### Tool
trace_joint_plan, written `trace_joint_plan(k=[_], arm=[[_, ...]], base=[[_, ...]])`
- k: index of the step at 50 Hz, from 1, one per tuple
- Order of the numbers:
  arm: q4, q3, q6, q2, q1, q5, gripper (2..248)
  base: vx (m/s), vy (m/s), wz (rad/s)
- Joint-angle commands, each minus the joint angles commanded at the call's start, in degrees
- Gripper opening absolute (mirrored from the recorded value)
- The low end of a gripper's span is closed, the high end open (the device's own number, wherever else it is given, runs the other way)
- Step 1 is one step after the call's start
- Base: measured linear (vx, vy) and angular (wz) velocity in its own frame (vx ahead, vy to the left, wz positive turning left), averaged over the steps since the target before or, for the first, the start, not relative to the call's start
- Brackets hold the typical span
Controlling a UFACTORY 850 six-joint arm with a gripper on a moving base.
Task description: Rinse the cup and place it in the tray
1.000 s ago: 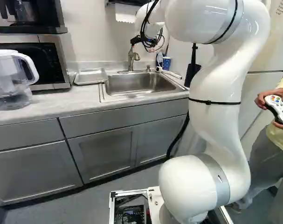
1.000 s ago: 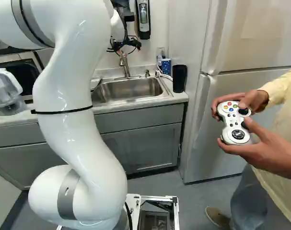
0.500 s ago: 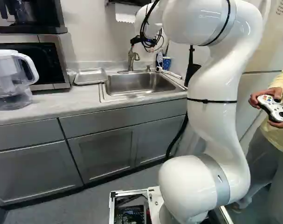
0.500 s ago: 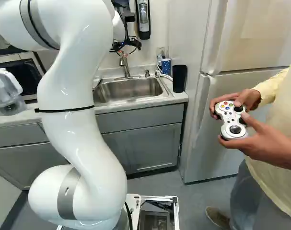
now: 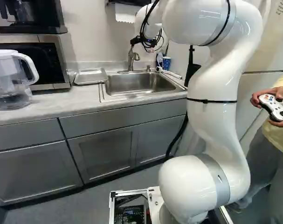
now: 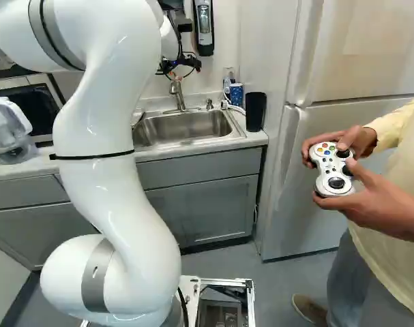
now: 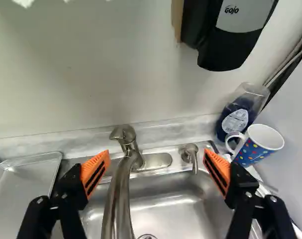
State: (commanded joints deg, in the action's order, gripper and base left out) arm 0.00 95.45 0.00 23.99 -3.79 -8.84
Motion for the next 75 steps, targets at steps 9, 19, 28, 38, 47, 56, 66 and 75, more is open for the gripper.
trace_joint_plan(k=[9,19,28,38,47,56,66,75], arm=[[0.0,-0.2,0.0,0.6,0.0,-0.5,247],[0.0,0.3,0.0,1.0,0.0,-1.0,247],[0.0,0.9,0.0,1.5,0.0,-1.5,247],[0.0,1.6,0.0,2.1,0.1,-2.0,247],[0.0,2.5,0.0,2.8,0.1,-2.0,247],[0.0,3.5,0.0,3.6,0.1,-2.0,247],[0.0,4.7,0.0,4.5,0.1,-2.0,247],[0.0,5.8,0.0,5.5,0.1,-2.0,247]], base=[[0.000,0.000,0.000],[0.000,0.000,0.000],[0.000,0.000,0.000],[0.000,0.000,0.000],[0.000,0.000,0.000],[0.000,0.000,0.000],[0.000,0.000,0.000],[0.000,0.000,0.000]])
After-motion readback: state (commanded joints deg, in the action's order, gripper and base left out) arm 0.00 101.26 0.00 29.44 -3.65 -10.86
